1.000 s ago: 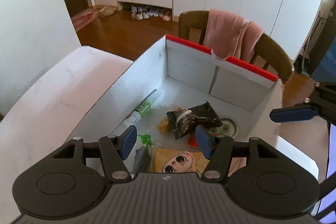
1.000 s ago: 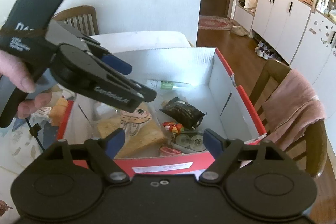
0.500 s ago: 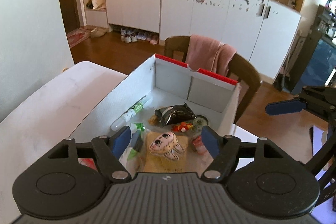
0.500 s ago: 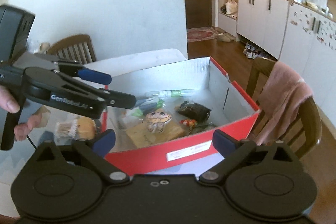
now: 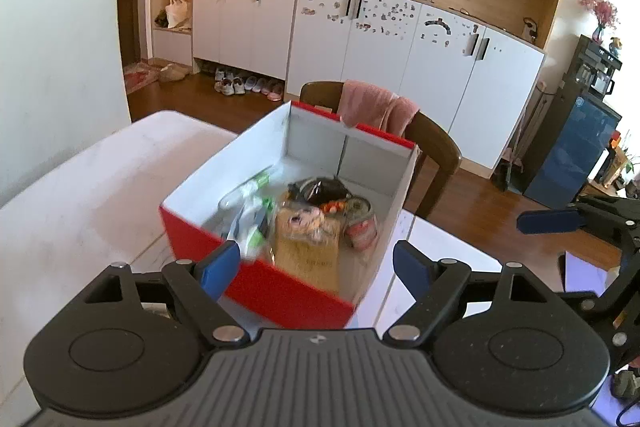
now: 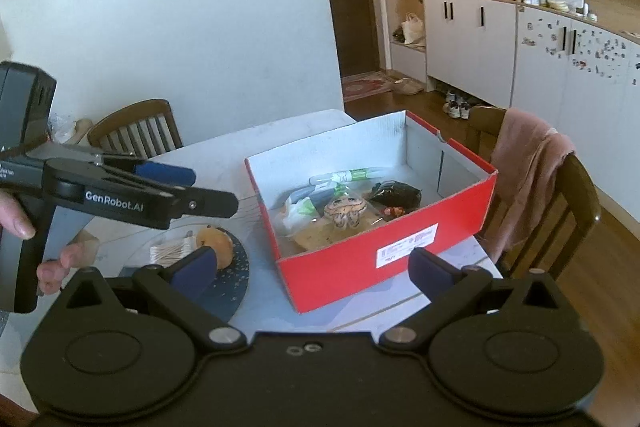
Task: Organize objects
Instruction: 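Withdraw both tools from the box back toward the turntable, then grasp the cotton-swab bag with the left tool while the right tool grasps the yellow spotted plush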
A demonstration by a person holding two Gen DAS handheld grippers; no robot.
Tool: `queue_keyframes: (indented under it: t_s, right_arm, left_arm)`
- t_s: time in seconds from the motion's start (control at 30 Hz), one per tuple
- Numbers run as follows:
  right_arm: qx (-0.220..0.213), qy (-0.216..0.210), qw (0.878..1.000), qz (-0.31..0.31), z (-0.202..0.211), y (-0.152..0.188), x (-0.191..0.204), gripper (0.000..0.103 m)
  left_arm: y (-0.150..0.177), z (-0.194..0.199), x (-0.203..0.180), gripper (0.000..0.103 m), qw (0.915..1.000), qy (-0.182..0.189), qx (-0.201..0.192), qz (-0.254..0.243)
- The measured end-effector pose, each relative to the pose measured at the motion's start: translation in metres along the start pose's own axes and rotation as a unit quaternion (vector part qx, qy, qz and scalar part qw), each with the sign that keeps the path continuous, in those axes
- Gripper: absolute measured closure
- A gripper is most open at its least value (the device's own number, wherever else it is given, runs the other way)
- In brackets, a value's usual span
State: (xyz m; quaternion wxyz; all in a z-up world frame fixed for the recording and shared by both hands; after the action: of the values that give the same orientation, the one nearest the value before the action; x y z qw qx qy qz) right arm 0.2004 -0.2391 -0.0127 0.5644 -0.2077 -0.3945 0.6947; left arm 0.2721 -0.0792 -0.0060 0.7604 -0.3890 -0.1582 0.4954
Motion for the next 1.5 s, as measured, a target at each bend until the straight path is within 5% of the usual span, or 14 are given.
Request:
queue_keyframes:
  t_s: [0.2, 0.57, 0.87, 1.1, 1.5]
  right_arm:
    - [0.003, 0.015, 1.000, -0.011, 0.001, 0.011, 0.018, 0.001]
    - [0.027, 0.017, 0.999, 0.008, -0.026, 0.023, 0.051, 0.001]
    - [0.072, 0.003, 0.997, 0.039, -0.070, 0.027, 0.079, 0.001]
    - [0.099, 0.001, 0.993, 0.058, -0.114, 0.022, 0.100, 0.002]
    - [0.114, 0.002, 0.987, 0.113, -0.188, 0.010, 0.140, 0.016]
  left_arm:
    - [0.025, 0.022, 0.018, 0.000, 0.9998, -0.006, -0.009, 0.017]
    - [0.072, 0.043, 0.067, 0.000, 0.9968, -0.055, -0.023, 0.054]
    - [0.122, 0.041, 0.099, 0.000, 0.9944, -0.104, -0.001, 0.020]
    - [0.143, 0.018, 0.129, 0.000, 0.9938, -0.107, 0.003, 0.027]
    - [0.145, -0.017, 0.164, 0.000, 0.9947, -0.085, 0.004, -0.058]
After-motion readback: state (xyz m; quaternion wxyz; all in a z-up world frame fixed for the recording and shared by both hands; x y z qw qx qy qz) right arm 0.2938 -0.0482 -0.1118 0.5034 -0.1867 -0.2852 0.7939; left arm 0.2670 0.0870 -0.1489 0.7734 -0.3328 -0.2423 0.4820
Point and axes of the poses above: each gripper's, at about its wrist camera, not at the fingertips, and z roughly against the way its jaws point, x to its left, y to its underside, the point moved 3 cm from there along -z, roughly the way its jaws point, and after that the axes turned 1 degree about y, right-handed, at the moved point
